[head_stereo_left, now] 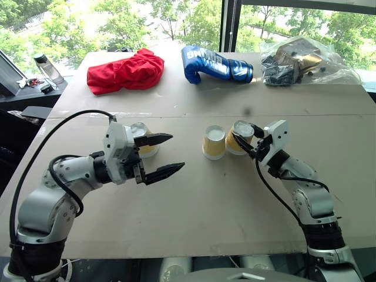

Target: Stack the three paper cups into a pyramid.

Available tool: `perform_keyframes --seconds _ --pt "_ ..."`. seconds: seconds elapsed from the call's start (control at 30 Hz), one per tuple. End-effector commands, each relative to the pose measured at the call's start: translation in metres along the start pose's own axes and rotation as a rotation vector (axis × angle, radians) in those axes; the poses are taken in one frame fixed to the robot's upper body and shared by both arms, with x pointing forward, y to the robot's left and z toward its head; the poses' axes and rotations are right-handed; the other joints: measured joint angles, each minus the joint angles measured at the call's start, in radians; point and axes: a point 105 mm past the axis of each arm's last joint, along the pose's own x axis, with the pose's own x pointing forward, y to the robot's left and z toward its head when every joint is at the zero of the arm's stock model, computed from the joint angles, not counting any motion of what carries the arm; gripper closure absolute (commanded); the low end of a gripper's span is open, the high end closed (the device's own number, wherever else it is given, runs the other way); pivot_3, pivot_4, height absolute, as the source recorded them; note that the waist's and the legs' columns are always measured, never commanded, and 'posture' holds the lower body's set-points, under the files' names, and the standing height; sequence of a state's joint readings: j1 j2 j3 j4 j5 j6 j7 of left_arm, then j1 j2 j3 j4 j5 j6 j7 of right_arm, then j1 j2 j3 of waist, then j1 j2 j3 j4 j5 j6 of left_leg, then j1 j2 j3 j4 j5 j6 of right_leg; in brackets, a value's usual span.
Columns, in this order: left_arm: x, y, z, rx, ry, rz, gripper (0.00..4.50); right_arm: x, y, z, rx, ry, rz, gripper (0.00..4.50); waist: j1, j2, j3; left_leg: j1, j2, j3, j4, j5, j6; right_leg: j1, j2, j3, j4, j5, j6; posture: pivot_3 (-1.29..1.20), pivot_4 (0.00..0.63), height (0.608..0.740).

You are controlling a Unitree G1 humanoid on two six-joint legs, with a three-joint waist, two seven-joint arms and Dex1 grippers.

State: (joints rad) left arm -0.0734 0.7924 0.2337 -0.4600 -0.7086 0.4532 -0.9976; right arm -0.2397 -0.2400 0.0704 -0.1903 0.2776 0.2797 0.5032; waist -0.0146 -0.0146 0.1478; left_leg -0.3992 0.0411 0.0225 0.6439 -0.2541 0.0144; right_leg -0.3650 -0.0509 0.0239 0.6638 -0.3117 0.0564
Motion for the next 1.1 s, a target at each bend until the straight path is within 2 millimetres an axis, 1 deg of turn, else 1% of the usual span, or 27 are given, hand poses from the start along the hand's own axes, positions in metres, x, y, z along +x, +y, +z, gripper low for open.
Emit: perform_keyframes --seconds 0.03,0.23,0.3,0.37,0.4,0.43,0.57,0.7,0.8,0.83,0.9,0.97,1.03,1.1 --pt "-0.003 -0.001 0.011 0.058 -0.019 0.017 0.0 -0.001 0.008 0.007 -0.019 -0.017 0.041 2.56 -0.001 0.0 0.0 0.0 0.0 0.0 0.0 0.0 0.0 0.0 0.0 0.0 0.0 0.0 0.0 0.0 0.15 0.74" --pt "-0.002 0.0 0.011 0.06 -0.023 0.021 0.0 -0.002 0.01 0.005 -0.014 0.005 0.06 2.56 -0.001 0.0 0.0 0.0 0.0 0.0 0.0 0.0 0.0 0.0 0.0 0.0 0.0 0.0 0.0 0.0 0.15 0.74" --pt "-0.002 0.0 0.01 0.059 -0.024 0.021 0.0 -0.001 0.01 0.005 -0.012 0.009 0.06 1.54 -0.001 0.0 0.0 0.0 0.0 0.0 0.0 0.0 0.0 0.0 0.0 0.0 0.0 0.0 0.0 0.0 0.15 0.74" --pt "-0.002 0.0 0.01 0.058 -0.025 0.02 0.0 -0.002 0.009 0.004 -0.011 0.013 0.062 0.79 -0.001 0.0 0.0 0.0 0.0 0.0 0.0 0.0 0.0 0.0 0.0 0.0 0.0 0.0 0.0 0.0 0.15 0.74" --pt "-0.002 0.0 0.01 0.058 -0.026 0.021 0.0 -0.002 0.008 0.005 -0.01 0.009 0.059 0.32 -0.001 0.0 0.0 0.0 0.0 0.0 0.0 0.0 0.0 0.0 0.0 0.0 0.0 0.0 0.0 0.0 0.15 0.74" --pt "-0.002 0.0 0.01 0.058 -0.026 0.022 0.0 -0.003 0.008 0.007 -0.006 0.002 0.059 0.02 0.0 0.0 0.0 0.0 0.0 0.0 0.0 0.0 0.0 0.0 0.0 0.0 0.0 0.0 0.0 0.0 0.15 0.74" --pt "-0.005 0.001 0.008 0.05 -0.029 0.051 0.0 -0.009 0.004 0.018 -0.012 -0.048 0.076 0.02 -0.001 0.0 0.0 0.0 0.0 0.0 0.0 0.0 0.0 0.0 0.0 0.0 0.0 0.0 0.0 0.0 0.15 0.74" --pt "-0.01 0.002 0.014 0.046 -0.088 0.151 0.0 -0.026 0.001 0.035 0.017 -0.103 0.167 0.02 0.001 0.0 0.0 0.0 0.001 0.0 0.0 0.0 0.0 0.0 -0.001 0.0 0.0 0.0 0.0 0.0 0.15 0.74" --pt "-0.007 0.012 0.018 0.087 -0.164 0.327 0.0 -0.036 0.008 0.056 0.045 -0.168 0.276 0.02 0.002 0.0 0.0 0.0 0.002 0.0 0.0 0.0 0.0 0.001 -0.001 0.0 0.0 0.0 0.0 0.0 0.15 0.74" --pt "-0.006 0.015 0.017 0.085 -0.176 0.371 0.0 -0.038 0.009 0.06 0.049 -0.18 0.301 0.02 0.002 -0.001 0.0 0.0 0.002 0.0 0.0 0.0 0.0 0.001 -0.002 0.0 0.0 0.0 0.0 0.0 0.15 0.74" --pt "-0.009 0.024 0.012 0.057 -0.195 0.525 0.0 -0.046 0.013 0.069 0.031 -0.193 0.371 0.02 0.002 -0.001 0.0 0.0 0.002 -0.001 0.001 0.0 0.001 0.002 -0.001 -0.001 0.0 0.0 0.0 0.0 0.15 0.74" --pt "-0.011 0.026 0.012 0.059 -0.233 0.69 0.0 -0.056 0.014 0.073 0.011 -0.18 0.437 0.02 0.002 -0.001 0.0 0.0 0.002 -0.002 0.001 0.0 0.001 0.002 -0.001 -0.001 0.0 0.0 0.0 0.0 0.15 0.74" --pt "-0.012 0.024 0.013 0.051 -0.264 0.803 0.0 -0.065 0.014 0.073 -0.001 -0.155 0.484 0.02 0.003 -0.002 0.0 0.0 0.001 -0.001 0.002 0.0 0.001 0.003 -0.003 -0.001 -0.001 0.0 0.0 0.0 0.15 0.74" --pt "-0.016 0.024 0.012 0.073 -0.259 0.889 0.0 -0.069 0.011 0.072 -0.003 -0.138 0.497 0.02 0.004 -0.003 0.0 0.0 0.001 -0.002 0.002 -0.001 0.001 0.004 -0.003 0.0 -0.001 0.0 0.0 0.0 0.15 0.74"
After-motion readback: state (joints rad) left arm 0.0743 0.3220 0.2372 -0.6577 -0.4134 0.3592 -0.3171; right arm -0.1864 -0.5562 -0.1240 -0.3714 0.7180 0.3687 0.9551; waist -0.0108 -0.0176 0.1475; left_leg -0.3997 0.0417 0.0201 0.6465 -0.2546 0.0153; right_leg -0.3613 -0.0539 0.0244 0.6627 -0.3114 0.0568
